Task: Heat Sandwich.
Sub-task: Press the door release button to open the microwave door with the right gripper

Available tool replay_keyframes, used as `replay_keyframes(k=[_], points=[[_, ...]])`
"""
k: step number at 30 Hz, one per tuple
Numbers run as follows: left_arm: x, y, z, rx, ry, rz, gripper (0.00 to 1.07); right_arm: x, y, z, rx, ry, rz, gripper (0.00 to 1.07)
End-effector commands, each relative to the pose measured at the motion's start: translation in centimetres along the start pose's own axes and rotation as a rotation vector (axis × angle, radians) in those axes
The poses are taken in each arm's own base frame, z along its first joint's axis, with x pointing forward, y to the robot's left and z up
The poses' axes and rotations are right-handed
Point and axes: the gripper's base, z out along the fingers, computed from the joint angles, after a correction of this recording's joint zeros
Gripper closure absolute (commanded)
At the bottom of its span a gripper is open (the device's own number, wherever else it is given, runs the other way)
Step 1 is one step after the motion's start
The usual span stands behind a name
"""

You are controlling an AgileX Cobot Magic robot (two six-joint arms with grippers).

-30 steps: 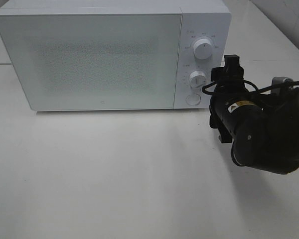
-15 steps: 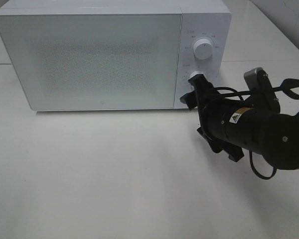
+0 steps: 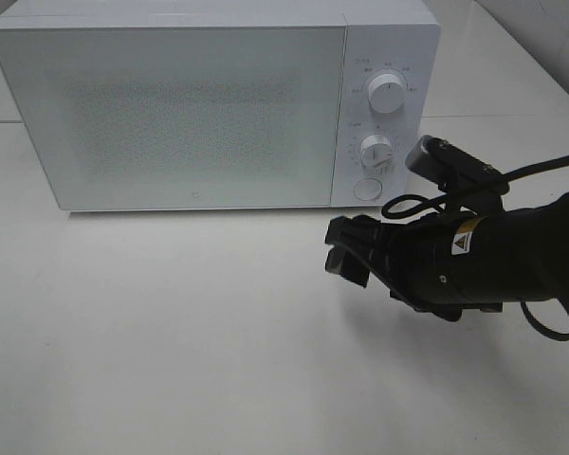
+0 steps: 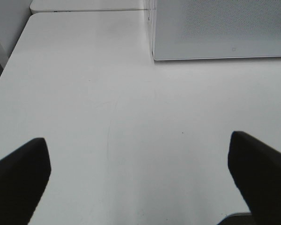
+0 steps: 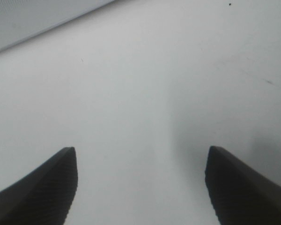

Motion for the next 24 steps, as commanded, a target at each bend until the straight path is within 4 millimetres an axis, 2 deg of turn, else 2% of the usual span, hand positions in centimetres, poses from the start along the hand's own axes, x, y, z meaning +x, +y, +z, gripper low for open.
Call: replay_keyframes(k=[1, 3, 4, 8, 16, 18, 21, 24], points=[[0.1, -0.1, -0.2, 0.001, -0.029, -0.006, 0.09, -0.1, 0.2, -0.7, 0.013, 0.055, -0.144, 0.33], [0.1, -0.1, -0.2, 0.001, -0.029, -0.006, 0.09, 0.1, 0.4, -1.0, 0.028, 0.116, -0.231, 0.33], [0.1, -0.1, -0.2, 0.001, -0.029, -0.006, 0.09, 0.1, 0.7, -1.5, 0.031, 0.168, -0.329, 0.33], [0.1, -0.1, -0.2, 0.001, -0.029, -0.006, 0.09, 0.1, 1.2, -2.5, 0.029, 0.276, -0.480, 0.33], [0.1, -0.1, -0.2, 0.001, -0.029, -0.006, 0.09, 0.0, 1.8, -5.1, 0.008, 0.389, -0.597, 0.33], [0.1, -0.1, -0.2, 0.001, -0.029, -0.006, 0.09, 0.2, 1.8, -6.5, -0.001, 0.414, -0.631, 0.33], [0.1, -0.1, -0.2, 0.001, -0.029, -0.006, 0.09, 0.2, 1.7, -7.5, 0.003, 0.426, -0.662, 0.33], [0.1, -0.1, -0.2, 0.001, -0.029, -0.006, 0.09, 0.3, 1.4, -10.0, 0.012, 0.419, -0.716, 0.33]])
